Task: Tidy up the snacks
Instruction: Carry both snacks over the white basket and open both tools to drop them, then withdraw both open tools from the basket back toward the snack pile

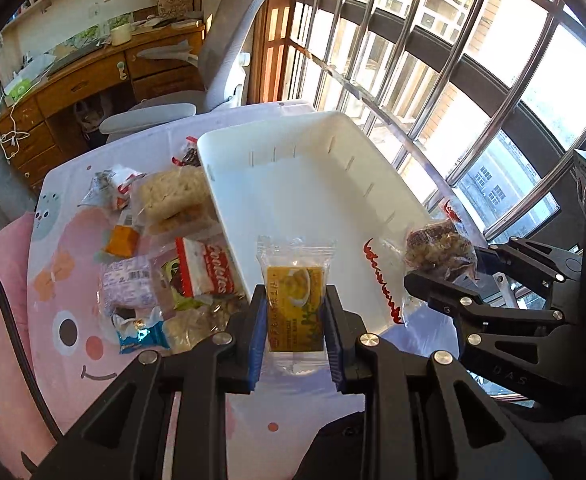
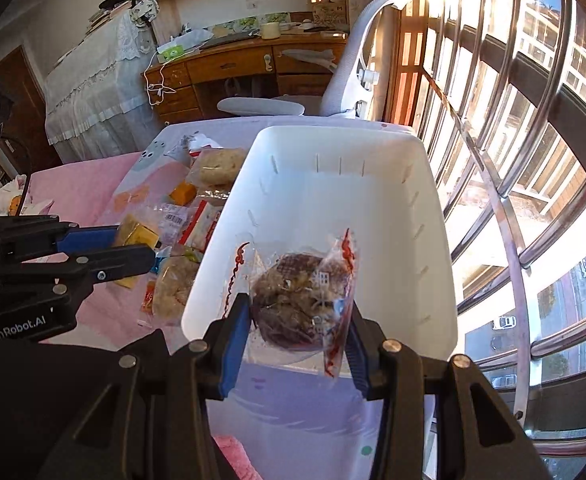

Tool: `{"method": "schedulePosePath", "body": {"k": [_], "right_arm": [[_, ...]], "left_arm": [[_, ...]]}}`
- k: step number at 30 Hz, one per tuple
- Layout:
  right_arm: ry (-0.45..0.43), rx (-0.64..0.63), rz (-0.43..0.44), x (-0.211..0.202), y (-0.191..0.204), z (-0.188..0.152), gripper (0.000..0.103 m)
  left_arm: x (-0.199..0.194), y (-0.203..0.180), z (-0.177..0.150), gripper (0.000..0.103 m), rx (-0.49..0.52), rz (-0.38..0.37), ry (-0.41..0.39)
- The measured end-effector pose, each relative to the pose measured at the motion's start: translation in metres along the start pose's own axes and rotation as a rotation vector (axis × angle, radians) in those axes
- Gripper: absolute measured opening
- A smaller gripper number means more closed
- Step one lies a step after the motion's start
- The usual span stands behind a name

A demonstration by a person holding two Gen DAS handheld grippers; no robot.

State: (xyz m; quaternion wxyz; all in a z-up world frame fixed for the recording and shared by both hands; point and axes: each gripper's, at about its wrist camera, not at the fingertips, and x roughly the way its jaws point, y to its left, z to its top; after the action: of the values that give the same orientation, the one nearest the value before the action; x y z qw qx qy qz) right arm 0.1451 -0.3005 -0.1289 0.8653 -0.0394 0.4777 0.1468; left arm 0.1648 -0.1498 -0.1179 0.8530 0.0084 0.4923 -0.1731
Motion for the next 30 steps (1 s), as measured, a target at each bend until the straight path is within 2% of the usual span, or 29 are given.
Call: {"method": "schedulePosePath", "body": {"k": [9, 12, 15, 16, 30], "right_arm": [[-0.001, 0.044, -0.012, -0.002, -0.036, 0.005, 0.045], [-0.002, 0.061, 0.002, -0.002, -0.042, 0.006, 0.045], [0.017, 0.06, 0.01, 0.0, -0.043, 0.005, 0.051], [0.021, 0.06, 0.012, 0.001, -0.043, 0.004, 0.053], [0.07, 0.056, 0.072, 0.009, -0.023, -0.009, 0.054]], "left_arm": [[0.011, -0.028, 0.027, 0.025, 0.014, -0.037, -0.059], [0.013, -0.03, 0.027, 0.033, 0.002, -0.026, -0.06], [0.012, -0.028, 0.024, 0.048, -0.017, -0.019, -0.06], [0.012, -0.027, 0.023, 0.049, -0.021, -0.015, -0.061], [0.003, -0.012, 0.0, 0.051, -0.072, 0.023, -0.02]]}}
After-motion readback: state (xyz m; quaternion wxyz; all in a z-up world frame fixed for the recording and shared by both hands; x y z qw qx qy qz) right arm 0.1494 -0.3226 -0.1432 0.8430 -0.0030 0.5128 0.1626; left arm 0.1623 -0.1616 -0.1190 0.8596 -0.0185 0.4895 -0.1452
